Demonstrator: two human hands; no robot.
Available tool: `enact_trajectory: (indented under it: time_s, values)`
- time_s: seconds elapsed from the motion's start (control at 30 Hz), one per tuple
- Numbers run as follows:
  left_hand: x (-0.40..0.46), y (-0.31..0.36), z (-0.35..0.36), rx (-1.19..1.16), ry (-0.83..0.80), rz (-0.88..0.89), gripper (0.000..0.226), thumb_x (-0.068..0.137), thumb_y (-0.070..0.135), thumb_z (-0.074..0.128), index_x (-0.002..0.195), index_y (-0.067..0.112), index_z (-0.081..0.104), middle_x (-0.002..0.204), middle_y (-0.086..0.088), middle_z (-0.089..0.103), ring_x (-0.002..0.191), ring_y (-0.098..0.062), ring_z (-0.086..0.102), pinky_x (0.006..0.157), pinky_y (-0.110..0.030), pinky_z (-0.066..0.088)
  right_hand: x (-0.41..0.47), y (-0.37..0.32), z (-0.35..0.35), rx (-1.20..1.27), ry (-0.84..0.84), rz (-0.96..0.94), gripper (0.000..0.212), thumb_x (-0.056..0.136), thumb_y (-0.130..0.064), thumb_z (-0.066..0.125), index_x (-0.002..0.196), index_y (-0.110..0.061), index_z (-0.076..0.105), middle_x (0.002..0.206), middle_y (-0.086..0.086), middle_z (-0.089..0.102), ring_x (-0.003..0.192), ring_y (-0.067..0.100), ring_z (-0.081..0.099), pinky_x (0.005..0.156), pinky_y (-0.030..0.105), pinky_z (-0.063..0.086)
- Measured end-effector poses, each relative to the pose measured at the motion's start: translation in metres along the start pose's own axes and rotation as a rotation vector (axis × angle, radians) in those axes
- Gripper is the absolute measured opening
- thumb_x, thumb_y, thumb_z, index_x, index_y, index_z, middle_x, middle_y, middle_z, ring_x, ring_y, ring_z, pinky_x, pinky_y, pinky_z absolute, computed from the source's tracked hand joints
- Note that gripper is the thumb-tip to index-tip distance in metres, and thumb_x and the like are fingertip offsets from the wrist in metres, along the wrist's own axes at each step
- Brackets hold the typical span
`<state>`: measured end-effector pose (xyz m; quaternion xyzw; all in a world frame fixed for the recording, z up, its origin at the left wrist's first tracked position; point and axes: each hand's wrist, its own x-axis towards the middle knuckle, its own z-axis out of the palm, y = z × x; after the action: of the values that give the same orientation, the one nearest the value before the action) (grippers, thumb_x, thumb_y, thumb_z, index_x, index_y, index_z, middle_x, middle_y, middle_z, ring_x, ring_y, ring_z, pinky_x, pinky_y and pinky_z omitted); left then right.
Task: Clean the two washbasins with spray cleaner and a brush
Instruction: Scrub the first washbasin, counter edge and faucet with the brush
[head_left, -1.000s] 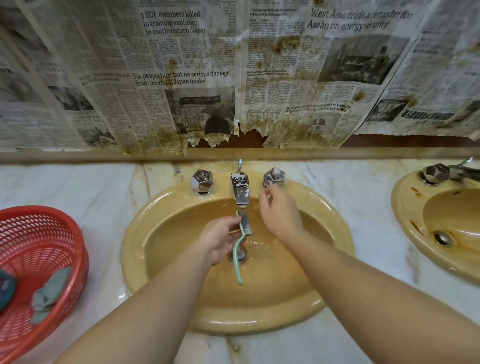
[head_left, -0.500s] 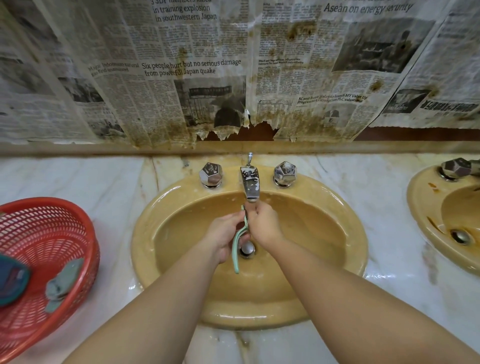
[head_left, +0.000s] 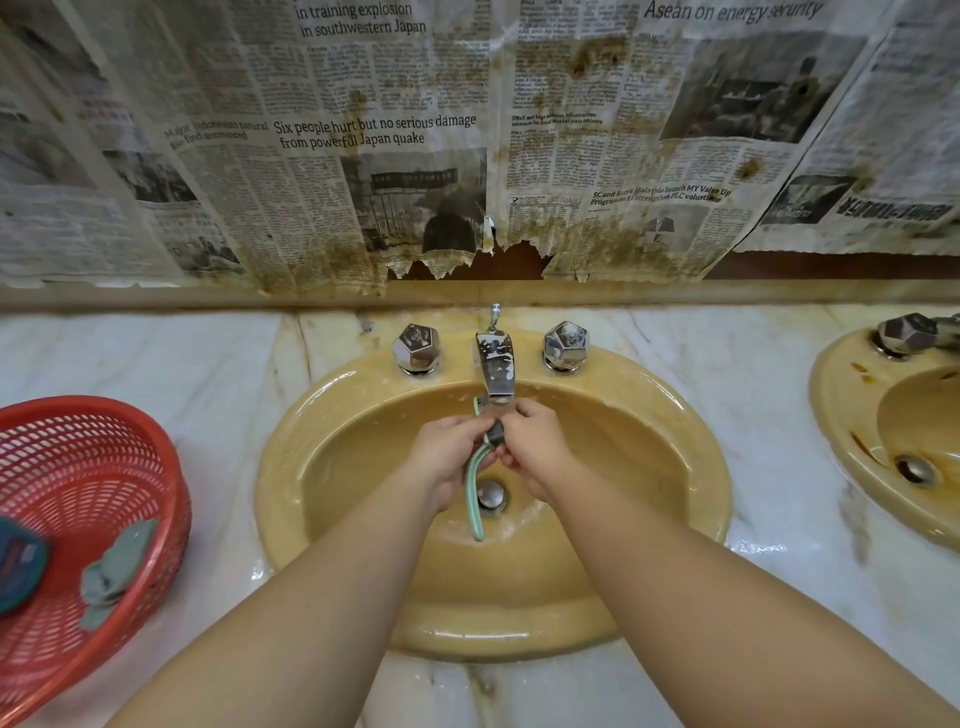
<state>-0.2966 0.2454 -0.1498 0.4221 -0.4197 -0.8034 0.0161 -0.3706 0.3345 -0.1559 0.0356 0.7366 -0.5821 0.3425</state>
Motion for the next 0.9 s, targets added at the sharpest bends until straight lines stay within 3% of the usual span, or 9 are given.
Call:
enact_trajectory:
  time_s: [0.17,0.3,0.43,0.53,0.67,0.73,0.8,0.9]
  values:
    - [-0.001,0.008,0.001,-0.086,-0.03,-0.071,0.025,0.099,0.013,0.063,0.109,-0.01,0.068,0.086,-0.019,0.074,0.068,-0.023,0.07,0.069,-0.029,0.063,-0.001,-0.007,-0.003,0.207,-0.019,0.127,0.017,0.104,-0.008,0.05,0.105,-0.003,0.066,0.063,0.006,0.057,0.043,0.009,0.046,0.039,0.021,0.036]
    - [-0.003,0.009,0.003,-0.088,-0.023,-0.1,0.025,0.1,0.01,0.063,0.109,-0.013,0.067,0.091,-0.024,0.073,0.071,-0.025,0.073,0.065,-0.028,0.063,0.002,-0.008,-0.004,0.238,0.022,0.19,0.011,0.103,-0.008,0.053,0.108,-0.007,0.063,0.065,0.007,0.059,0.042,0.008,0.045,0.036,0.019,0.035]
    - [-0.004,0.012,0.003,-0.097,-0.014,-0.133,0.02,0.101,0.01,0.06,0.093,-0.007,0.065,0.07,-0.022,0.073,0.062,-0.025,0.071,0.057,-0.029,0.061,0.003,-0.007,-0.007,0.209,0.026,0.267,0.013,0.102,-0.012,0.055,0.099,-0.007,0.066,0.06,0.005,0.057,0.041,0.008,0.042,0.035,0.018,0.029]
    - [-0.005,0.012,0.002,-0.121,-0.019,-0.144,0.017,0.103,0.008,0.057,0.099,-0.006,0.065,0.074,-0.023,0.072,0.073,-0.029,0.068,0.061,-0.03,0.061,0.003,0.0,-0.009,0.178,0.054,0.268,0.02,0.102,-0.012,0.05,0.11,-0.002,0.065,0.074,0.012,0.06,0.042,0.01,0.04,0.036,0.022,0.027]
    - [-0.004,0.013,0.0,-0.237,-0.006,-0.21,0.013,0.102,0.005,0.056,0.108,-0.002,0.066,0.102,-0.029,0.068,0.08,-0.033,0.071,0.068,-0.038,0.062,-0.001,0.011,-0.008,0.192,0.012,0.277,0.027,0.104,-0.031,0.051,0.11,-0.013,0.07,0.086,0.009,0.068,0.067,0.02,0.057,0.056,0.029,0.044]
    - [-0.004,0.011,-0.001,-0.24,-0.067,-0.251,0.019,0.104,0.004,0.052,0.111,-0.008,0.064,0.101,-0.03,0.069,0.073,-0.031,0.073,0.068,-0.037,0.063,-0.003,0.01,-0.007,0.266,-0.054,0.303,0.031,0.105,-0.035,0.052,0.107,-0.011,0.071,0.079,0.006,0.072,0.069,0.02,0.063,0.069,0.035,0.049]
    - [-0.001,0.005,-0.005,-0.176,-0.104,-0.264,0.023,0.104,0.002,0.048,0.112,-0.013,0.063,0.095,-0.029,0.07,0.072,-0.029,0.073,0.071,-0.036,0.062,-0.005,0.009,-0.007,0.318,-0.068,0.278,0.024,0.106,-0.025,0.052,0.106,-0.007,0.067,0.07,0.006,0.068,0.054,0.016,0.057,0.064,0.033,0.049]
    - [0.003,0.0,-0.011,-0.1,-0.078,-0.231,0.028,0.103,0.009,0.049,0.119,-0.012,0.06,0.104,-0.028,0.068,0.084,-0.034,0.069,0.077,-0.041,0.062,-0.007,0.01,-0.008,0.263,-0.034,0.161,0.011,0.103,-0.009,0.051,0.108,-0.006,0.061,0.079,0.011,0.069,0.056,0.018,0.06,0.049,0.029,0.047]
